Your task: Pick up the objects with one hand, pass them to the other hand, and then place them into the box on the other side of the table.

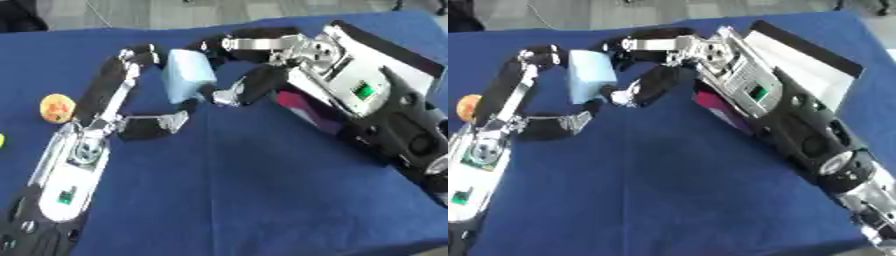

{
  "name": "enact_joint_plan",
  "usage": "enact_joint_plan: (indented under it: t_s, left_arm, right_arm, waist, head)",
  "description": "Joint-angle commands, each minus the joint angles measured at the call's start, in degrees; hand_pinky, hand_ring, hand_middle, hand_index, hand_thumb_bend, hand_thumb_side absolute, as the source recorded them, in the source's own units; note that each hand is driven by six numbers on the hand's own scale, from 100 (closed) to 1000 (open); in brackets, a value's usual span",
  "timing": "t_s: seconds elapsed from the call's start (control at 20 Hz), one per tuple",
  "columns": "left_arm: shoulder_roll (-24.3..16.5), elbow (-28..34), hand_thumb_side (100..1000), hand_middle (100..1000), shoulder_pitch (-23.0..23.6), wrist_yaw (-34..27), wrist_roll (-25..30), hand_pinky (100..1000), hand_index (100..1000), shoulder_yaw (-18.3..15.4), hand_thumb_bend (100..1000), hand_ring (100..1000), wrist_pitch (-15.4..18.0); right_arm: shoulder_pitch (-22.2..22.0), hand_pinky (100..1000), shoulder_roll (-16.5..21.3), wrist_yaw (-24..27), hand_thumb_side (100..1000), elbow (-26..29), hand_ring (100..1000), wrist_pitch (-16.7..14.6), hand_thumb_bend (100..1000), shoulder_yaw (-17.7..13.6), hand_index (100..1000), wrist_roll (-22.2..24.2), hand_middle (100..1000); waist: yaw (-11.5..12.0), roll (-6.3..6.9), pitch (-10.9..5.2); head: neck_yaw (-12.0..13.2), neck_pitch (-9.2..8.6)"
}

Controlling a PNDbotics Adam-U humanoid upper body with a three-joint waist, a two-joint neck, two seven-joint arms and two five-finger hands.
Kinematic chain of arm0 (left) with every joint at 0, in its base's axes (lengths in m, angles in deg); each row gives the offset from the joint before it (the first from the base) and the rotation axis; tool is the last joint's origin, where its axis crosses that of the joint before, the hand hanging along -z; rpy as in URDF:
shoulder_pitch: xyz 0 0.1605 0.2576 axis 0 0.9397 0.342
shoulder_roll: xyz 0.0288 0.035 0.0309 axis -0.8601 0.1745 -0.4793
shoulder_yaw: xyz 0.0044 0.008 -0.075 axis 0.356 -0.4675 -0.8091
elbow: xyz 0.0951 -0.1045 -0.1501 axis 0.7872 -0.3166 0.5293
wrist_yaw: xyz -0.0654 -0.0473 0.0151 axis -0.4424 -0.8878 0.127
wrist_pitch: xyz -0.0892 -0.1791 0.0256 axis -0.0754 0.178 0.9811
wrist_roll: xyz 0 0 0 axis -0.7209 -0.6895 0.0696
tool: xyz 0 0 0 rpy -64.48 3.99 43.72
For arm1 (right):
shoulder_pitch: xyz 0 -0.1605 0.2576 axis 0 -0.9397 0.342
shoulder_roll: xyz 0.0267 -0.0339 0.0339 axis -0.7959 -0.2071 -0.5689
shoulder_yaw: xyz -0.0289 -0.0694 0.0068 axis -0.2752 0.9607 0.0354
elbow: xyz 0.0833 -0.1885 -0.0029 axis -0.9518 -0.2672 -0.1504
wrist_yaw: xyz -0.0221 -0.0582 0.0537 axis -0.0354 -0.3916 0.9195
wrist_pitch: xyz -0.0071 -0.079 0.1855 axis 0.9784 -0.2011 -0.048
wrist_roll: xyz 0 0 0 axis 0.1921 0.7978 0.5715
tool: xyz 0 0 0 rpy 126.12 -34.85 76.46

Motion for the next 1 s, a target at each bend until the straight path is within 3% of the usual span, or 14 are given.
enact_joint_plan:
  t_s: [0.05, 0.2, 0.55, 0.7, 0.85, 1.0]
  left_arm:
    - [0.5, 1.6, 302, 582, -1.3, -0.6, 0.3, 784, 499, 0.2, 100, 626, 0.3]
    - [0.6, 1.5, 307, 583, -1.3, -0.6, 0.3, 785, 506, 0.2, 100, 625, 0.3]
    - [0.6, 1.6, 297, 581, -1.2, -1.3, -0.7, 784, 512, 0.2, 100, 622, -0.3]
    - [0.6, 1.5, 245, 587, -1.1, -1.7, -1.1, 787, 525, 0.2, 100, 624, -0.5]
    - [0.5, 1.4, 135, 631, -0.9, -1.9, -1.7, 810, 641, 0.1, 100, 654, -1.0]
    - [0.4, 1.1, 100, 691, -0.7, -1.7, -2.5, 834, 772, -0.2, 100, 702, -2.1]
  right_arm:
    - [0.7, 905, 0.2, 1.8, 351, 0.0, 817, 2.0, 100, -1.3, 794, -2.8, 871]
    - [0.7, 896, 0.2, 4.1, 323, 0.2, 760, 3.6, 100, -1.3, 699, -5.5, 782]
    - [0.4, 872, 0.5, 8.3, 145, 0.8, 695, 4.6, 100, -0.4, 605, -8.4, 690]
    - [0.3, 869, 0.5, 9.3, 160, 1.1, 688, 4.9, 100, -0.4, 592, -8.4, 678]
    - [0.1, 868, 0.7, 10.3, 167, 1.4, 682, 5.3, 100, -0.8, 580, -8.7, 665]
    - [0.0, 866, 1.0, 10.9, 163, 1.9, 676, 5.7, 100, -1.1, 571, -8.9, 654]
  waist:
    - [-0.1, -0.73, -0.01]
    - [-0.2, -0.69, -0.02]
    - [-0.3, -0.64, -0.11]
    - [-0.3, -0.61, -0.14]
    - [-0.4, -0.57, -0.25]
    - [-0.6, -0.52, -0.37]
  head:
    - [-0.2, -0.31]
    - [-0.3, -0.36]
    - [-0.5, -0.52]
    - [-0.6, -0.56]
    - [-0.6, -0.64]
    - [-0.6, -0.68]
